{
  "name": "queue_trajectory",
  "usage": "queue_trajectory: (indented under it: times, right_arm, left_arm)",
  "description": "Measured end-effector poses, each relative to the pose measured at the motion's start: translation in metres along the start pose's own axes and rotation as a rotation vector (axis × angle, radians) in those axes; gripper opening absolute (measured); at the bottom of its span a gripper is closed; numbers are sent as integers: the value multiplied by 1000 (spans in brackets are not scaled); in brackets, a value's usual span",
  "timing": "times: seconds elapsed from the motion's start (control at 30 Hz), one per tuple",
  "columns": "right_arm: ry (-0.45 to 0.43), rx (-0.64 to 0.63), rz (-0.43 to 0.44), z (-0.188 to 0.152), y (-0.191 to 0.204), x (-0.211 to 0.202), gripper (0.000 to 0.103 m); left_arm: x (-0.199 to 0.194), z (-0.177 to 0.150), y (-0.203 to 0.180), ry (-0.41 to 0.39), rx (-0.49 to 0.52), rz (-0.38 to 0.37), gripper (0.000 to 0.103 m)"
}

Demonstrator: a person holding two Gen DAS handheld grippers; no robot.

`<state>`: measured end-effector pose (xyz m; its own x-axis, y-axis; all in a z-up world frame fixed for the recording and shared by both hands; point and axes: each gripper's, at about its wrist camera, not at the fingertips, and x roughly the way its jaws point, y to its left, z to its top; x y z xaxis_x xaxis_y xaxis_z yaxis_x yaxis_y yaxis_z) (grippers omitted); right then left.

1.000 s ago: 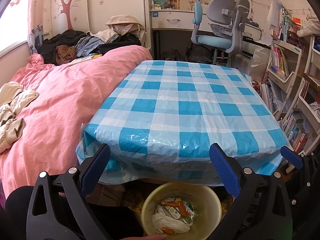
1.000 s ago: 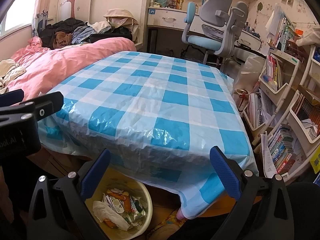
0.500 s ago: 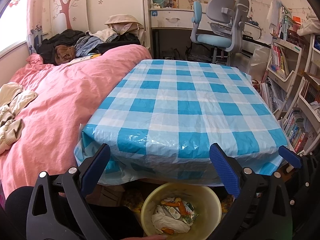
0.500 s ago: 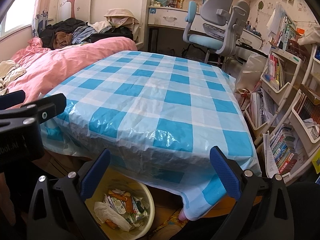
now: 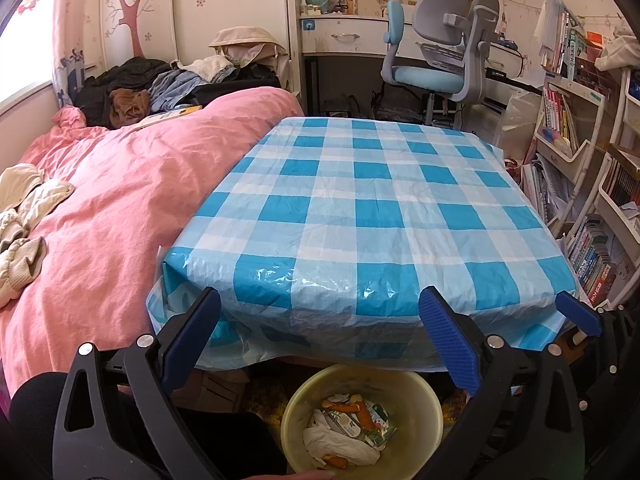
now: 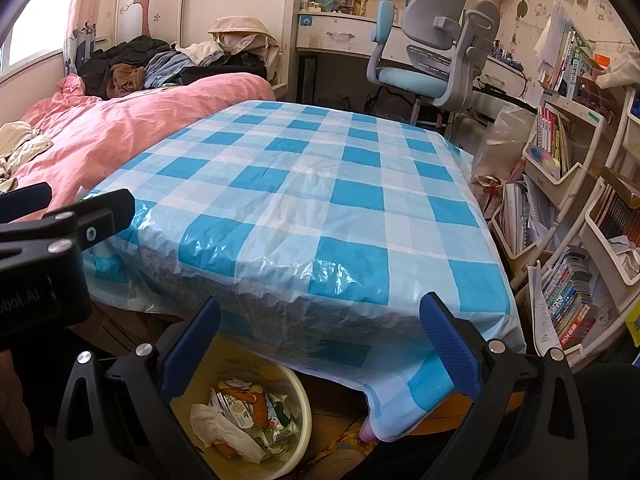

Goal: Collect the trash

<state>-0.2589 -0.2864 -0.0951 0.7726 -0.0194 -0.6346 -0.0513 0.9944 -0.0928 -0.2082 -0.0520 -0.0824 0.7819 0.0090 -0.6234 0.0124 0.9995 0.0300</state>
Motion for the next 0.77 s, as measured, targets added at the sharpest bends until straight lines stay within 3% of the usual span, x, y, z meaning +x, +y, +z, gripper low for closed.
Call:
queue_trajectory:
  times: [0.37,0.6,0.77]
  right_arm:
    - [4,5,14,-10,-23,-7,95]
    - [-22,8,14,-33,-38,-41,95]
    - [-28,27,18,-51,-88,-70,95]
  left_arm:
    - [-4,-1,-8,-47,24,10,96]
    - [12,9,-3,46,3,-11,96]
    - [22,26,5,56,-25,2,96]
